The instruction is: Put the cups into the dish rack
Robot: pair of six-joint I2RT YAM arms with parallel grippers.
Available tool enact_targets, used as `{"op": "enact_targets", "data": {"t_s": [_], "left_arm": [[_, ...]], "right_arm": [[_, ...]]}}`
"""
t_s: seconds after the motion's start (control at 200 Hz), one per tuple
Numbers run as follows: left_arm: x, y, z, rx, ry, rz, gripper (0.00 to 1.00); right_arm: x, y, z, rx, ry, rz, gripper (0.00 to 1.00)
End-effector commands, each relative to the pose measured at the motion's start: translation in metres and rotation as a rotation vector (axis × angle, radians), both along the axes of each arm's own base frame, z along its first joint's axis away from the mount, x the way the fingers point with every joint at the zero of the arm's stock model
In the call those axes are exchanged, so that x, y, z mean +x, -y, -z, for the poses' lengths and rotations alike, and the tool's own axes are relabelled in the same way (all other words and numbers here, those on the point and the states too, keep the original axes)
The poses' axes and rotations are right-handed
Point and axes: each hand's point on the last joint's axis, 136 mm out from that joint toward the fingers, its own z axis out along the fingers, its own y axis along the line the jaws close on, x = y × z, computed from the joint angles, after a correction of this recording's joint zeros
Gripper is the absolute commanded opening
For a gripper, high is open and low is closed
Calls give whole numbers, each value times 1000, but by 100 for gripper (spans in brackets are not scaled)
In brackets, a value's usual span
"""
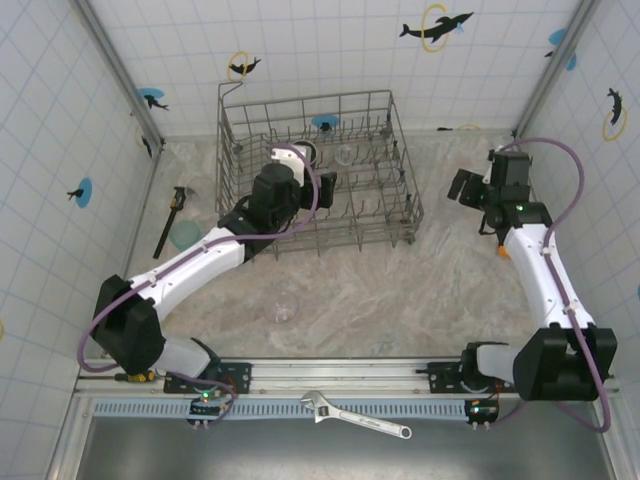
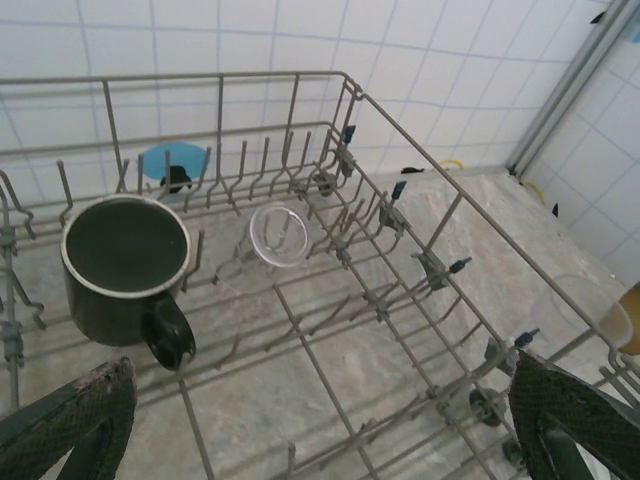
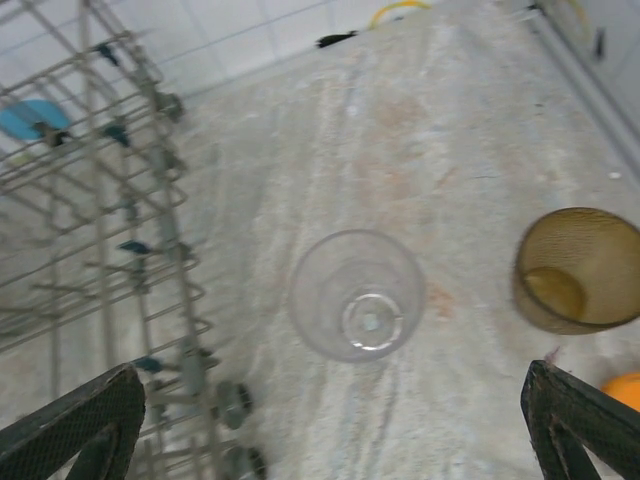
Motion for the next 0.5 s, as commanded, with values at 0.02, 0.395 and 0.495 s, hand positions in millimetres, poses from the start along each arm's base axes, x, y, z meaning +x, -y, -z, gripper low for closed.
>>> {"op": "enact_targets", "data": {"t_s": [0.02,0.395,0.495], "left_arm": [[-10,1,-14,-85,10,10,97],[-20,-12,-15,-82,18,-18,97],[-20,-14,-14,-72,17,-28,97]], "right_arm": [[7,20,-1,-33,-28,37,100],[19,51,24,-28,-90,107,76],[21,61,29,-37,-102,128,68]]}}
